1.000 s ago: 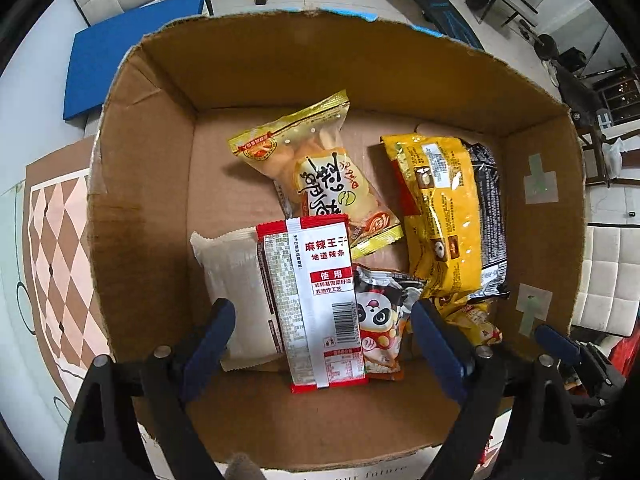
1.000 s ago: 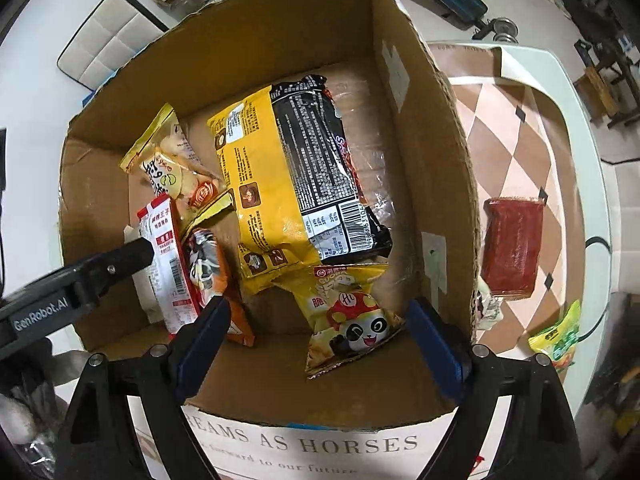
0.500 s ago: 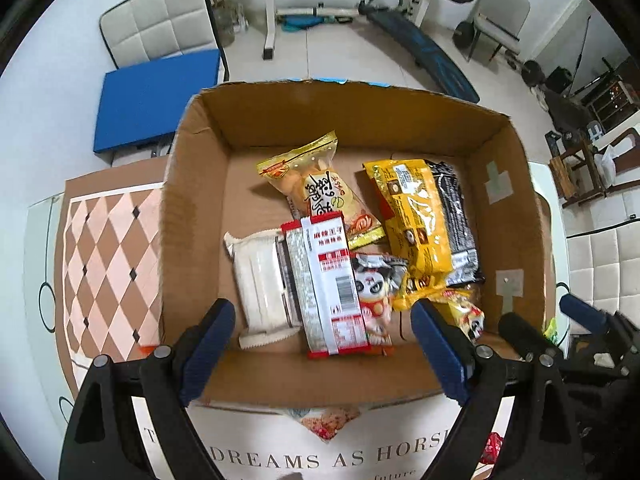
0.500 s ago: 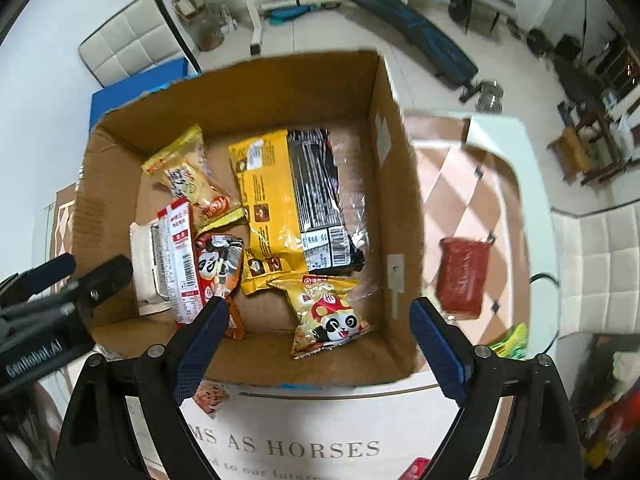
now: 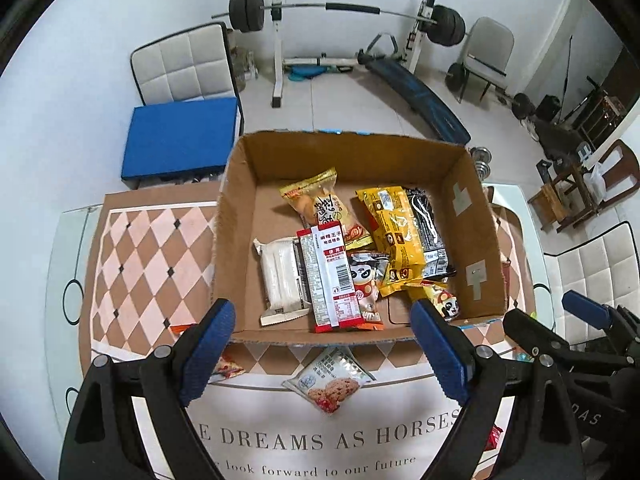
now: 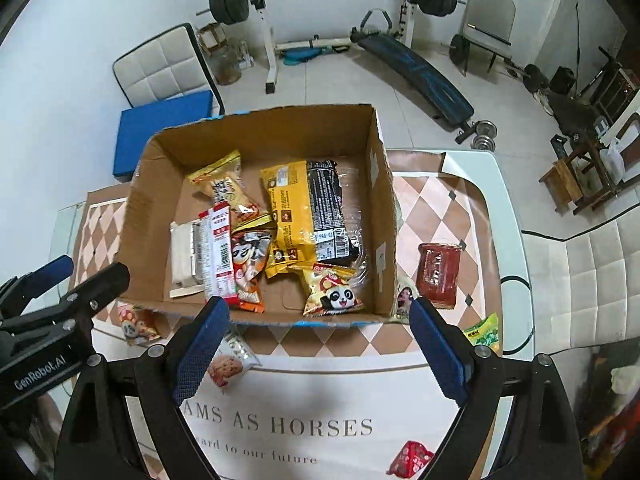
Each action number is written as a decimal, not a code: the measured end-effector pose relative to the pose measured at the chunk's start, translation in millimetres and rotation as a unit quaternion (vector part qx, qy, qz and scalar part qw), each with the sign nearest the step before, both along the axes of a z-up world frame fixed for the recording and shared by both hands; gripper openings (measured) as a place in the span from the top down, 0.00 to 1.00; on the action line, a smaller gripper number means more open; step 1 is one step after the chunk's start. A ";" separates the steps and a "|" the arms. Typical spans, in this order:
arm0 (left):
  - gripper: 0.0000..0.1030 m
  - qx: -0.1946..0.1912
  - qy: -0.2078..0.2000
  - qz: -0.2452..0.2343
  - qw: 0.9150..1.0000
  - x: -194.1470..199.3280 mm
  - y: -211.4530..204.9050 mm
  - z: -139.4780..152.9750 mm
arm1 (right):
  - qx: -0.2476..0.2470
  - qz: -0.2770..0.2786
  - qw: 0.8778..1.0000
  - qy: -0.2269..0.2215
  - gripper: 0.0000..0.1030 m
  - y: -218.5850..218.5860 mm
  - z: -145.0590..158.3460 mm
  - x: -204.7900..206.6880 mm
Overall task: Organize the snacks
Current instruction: 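Withdraw both tools from the box toward the table, then grasp the cranberry oat cookie packet with the left tool while the right grasps the red triangular packet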
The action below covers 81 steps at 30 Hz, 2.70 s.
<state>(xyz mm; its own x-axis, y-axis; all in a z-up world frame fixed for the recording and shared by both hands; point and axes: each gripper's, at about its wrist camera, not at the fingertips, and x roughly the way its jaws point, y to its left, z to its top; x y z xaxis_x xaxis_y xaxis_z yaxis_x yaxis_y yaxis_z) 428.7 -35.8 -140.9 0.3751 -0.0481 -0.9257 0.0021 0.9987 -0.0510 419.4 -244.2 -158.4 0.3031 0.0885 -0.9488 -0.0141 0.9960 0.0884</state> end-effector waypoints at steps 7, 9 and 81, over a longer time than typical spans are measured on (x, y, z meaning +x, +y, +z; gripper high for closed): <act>0.13 -0.011 -0.009 0.015 1.000 -29.4 1.6 20.8 | 0.045 0.003 0.999 -0.004 0.06 -2.7 19.2 -28.5; 0.13 -0.009 -0.007 0.017 1.000 -43.4 -1.1 21.4 | 0.067 -0.002 0.998 0.004 0.06 -9.6 19.9 -37.5; 0.29 -0.005 0.294 -0.037 0.955 -67.9 -20.5 -244.5 | 0.121 -0.108 0.951 0.263 0.63 -77.3 -192.4 -112.3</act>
<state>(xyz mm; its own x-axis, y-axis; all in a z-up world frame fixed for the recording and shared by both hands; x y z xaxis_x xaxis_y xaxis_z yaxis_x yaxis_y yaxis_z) 360.8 -56.3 -385.4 -0.2138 -0.0643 -0.9748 0.0416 0.9963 -0.0748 307.1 -321.5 -350.8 -0.1713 0.3136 -0.9340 0.2973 0.9203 0.2544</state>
